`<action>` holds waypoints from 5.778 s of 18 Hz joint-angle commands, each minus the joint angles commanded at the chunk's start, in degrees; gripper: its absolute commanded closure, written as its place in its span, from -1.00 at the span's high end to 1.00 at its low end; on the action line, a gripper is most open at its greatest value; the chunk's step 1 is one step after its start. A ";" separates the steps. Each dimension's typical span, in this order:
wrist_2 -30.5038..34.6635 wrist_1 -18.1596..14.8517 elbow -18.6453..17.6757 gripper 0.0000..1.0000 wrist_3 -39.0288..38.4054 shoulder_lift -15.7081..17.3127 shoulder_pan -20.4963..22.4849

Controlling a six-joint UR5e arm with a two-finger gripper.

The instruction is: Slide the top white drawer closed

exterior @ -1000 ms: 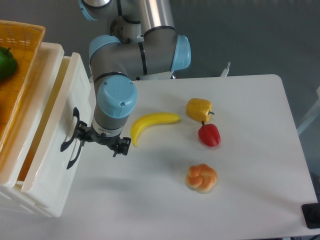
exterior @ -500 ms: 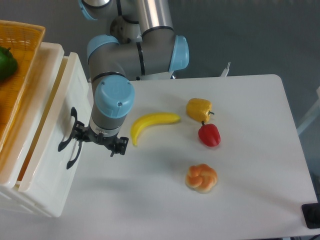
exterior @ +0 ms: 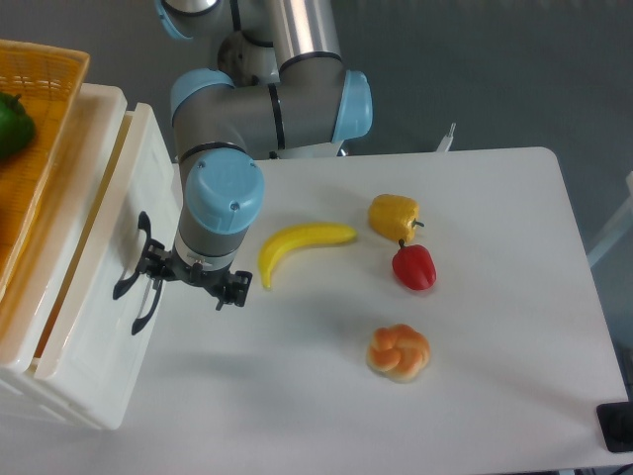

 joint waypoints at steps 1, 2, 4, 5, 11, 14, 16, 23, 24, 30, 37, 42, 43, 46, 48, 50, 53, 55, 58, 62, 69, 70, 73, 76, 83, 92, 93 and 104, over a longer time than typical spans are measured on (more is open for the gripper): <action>-0.09 0.00 0.00 1.00 -0.09 0.09 0.00; -0.09 0.00 0.00 1.00 0.00 0.00 0.00; -0.09 0.00 0.00 1.00 -0.09 0.00 0.00; -0.09 0.00 0.00 1.00 -0.09 0.00 -0.09; -0.36 0.00 -0.09 1.00 -0.09 0.00 -0.09; -0.44 0.00 0.00 1.00 -0.09 0.00 -0.09; -0.44 0.00 0.00 1.00 -0.09 0.09 -0.09; -1.59 0.00 0.00 1.00 0.00 0.09 0.00; -1.59 0.00 0.00 1.00 0.00 0.09 0.00; -1.59 0.00 0.00 1.00 0.00 0.09 -0.09; -2.11 0.00 0.00 1.00 0.00 0.35 -0.09; -2.11 0.09 0.00 1.00 0.00 0.26 -0.44; -2.11 0.09 0.00 1.00 0.00 0.26 -0.53; -2.11 0.09 0.00 1.00 0.00 0.26 -0.53; -2.11 0.09 0.00 1.00 0.00 0.26 -0.53; -2.11 0.09 0.00 1.00 0.00 0.26 -0.53; -2.11 0.09 0.00 1.00 0.00 0.26 -0.53; -2.11 0.09 0.00 1.00 0.00 0.26 -0.53; -2.20 0.09 0.00 1.00 0.00 0.26 -0.53; -2.55 0.09 0.00 1.00 0.00 0.26 -0.62; -2.20 0.09 0.09 1.00 0.09 0.26 -0.53; -2.03 0.09 0.17 1.00 0.44 0.18 -0.27; -1.76 0.26 1.23 1.00 0.79 -0.17 0.61; -1.67 0.27 2.02 1.00 2.19 -0.26 2.37; 5.96 0.00 2.81 1.00 13.62 1.05 8.69; 15.63 -0.88 2.73 1.00 31.87 4.39 19.41; 16.16 -0.88 2.72 1.00 34.60 4.57 20.64; 18.37 -1.05 2.29 1.00 59.30 8.00 36.54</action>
